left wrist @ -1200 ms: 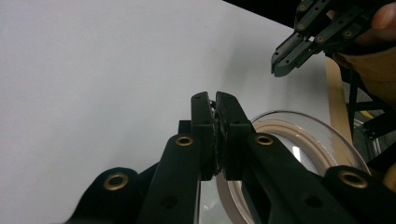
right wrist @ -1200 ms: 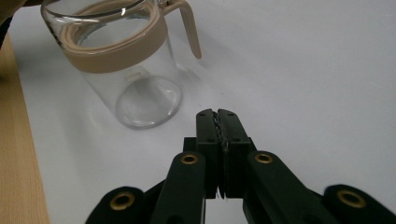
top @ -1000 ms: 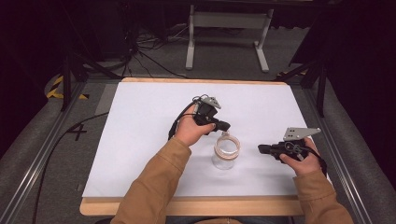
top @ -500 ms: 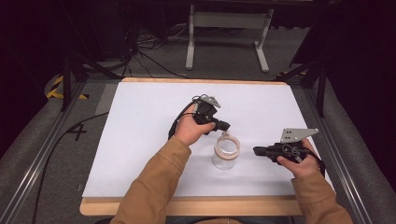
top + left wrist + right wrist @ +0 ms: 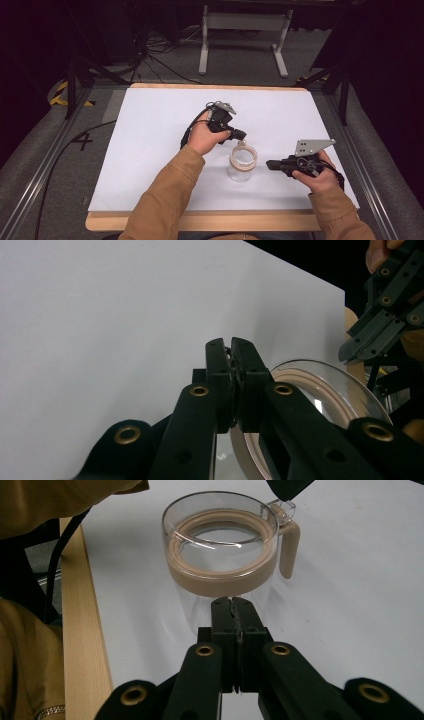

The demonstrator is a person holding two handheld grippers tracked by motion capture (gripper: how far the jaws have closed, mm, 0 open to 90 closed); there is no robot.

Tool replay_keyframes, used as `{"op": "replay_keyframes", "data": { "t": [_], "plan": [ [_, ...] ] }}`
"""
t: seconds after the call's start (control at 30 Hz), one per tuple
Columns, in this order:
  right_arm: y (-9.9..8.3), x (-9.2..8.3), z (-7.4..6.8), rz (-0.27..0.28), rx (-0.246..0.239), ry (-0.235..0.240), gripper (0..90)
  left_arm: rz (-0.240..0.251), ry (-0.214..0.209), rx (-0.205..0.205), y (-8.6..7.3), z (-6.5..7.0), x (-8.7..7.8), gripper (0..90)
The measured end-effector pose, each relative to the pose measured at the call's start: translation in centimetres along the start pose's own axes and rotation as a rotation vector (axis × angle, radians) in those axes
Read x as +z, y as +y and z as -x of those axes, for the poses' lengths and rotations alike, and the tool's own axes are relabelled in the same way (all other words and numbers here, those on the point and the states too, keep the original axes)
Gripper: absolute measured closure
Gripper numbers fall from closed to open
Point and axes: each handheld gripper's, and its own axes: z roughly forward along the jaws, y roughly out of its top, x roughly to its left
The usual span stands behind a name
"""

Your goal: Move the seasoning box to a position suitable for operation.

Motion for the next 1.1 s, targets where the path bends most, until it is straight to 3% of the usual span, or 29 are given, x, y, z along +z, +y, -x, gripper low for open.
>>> {"op": "replay_keyframes", "data": {
  "t": [0.67,0.87,1.1],
  "plan": [
    [0.4,1.5,-1.1,-0.019,-0.017,0.023,90.0,-0.015,-0.005,-0.047,0.1,-0.3,0.1,87.9],
    [0.8,1.8,-1.3,0.015,-0.008,0.003,90.0,-0.071,0.055,-0.030,-0.1,-0.6,0.4,88.7],
    [1.5,2.4,-1.1,0.085,0.022,-0.053,90.0,-0.060,0.047,-0.042,-0.3,-0.8,0.3,89.0]
  ]
}}
